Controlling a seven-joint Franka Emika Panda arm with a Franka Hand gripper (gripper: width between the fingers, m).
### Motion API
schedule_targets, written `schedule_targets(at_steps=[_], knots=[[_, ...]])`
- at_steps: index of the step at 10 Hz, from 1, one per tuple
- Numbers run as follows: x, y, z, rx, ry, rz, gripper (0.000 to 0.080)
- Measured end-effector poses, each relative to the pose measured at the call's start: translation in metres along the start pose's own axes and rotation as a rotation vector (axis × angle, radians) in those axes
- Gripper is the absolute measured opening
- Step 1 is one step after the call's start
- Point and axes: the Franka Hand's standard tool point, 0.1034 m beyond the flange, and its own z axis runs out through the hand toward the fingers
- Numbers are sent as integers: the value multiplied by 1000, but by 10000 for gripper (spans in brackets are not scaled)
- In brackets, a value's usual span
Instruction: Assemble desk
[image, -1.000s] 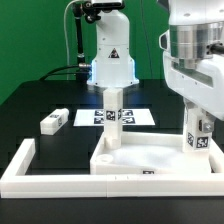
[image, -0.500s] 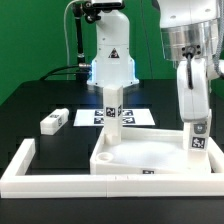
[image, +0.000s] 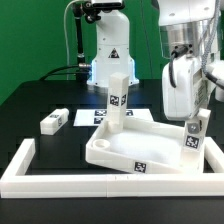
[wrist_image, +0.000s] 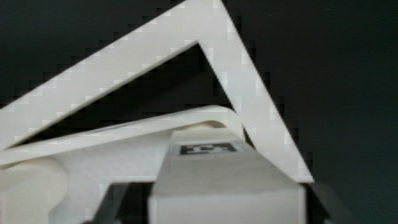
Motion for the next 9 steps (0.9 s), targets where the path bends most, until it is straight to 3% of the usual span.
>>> schedule_targets(at_steps=[2, 4, 5, 6, 8, 9], knots=[[0, 1, 1, -3, 2, -32, 291], [0, 1, 1, -3, 2, -39, 576], [1, 0, -5, 0, -3, -99, 576], [8, -3, -22, 11, -13, -160, 634], [32, -13, -55, 38, -27, -259, 645], [41, -21, -64, 49, -27, -277, 648]])
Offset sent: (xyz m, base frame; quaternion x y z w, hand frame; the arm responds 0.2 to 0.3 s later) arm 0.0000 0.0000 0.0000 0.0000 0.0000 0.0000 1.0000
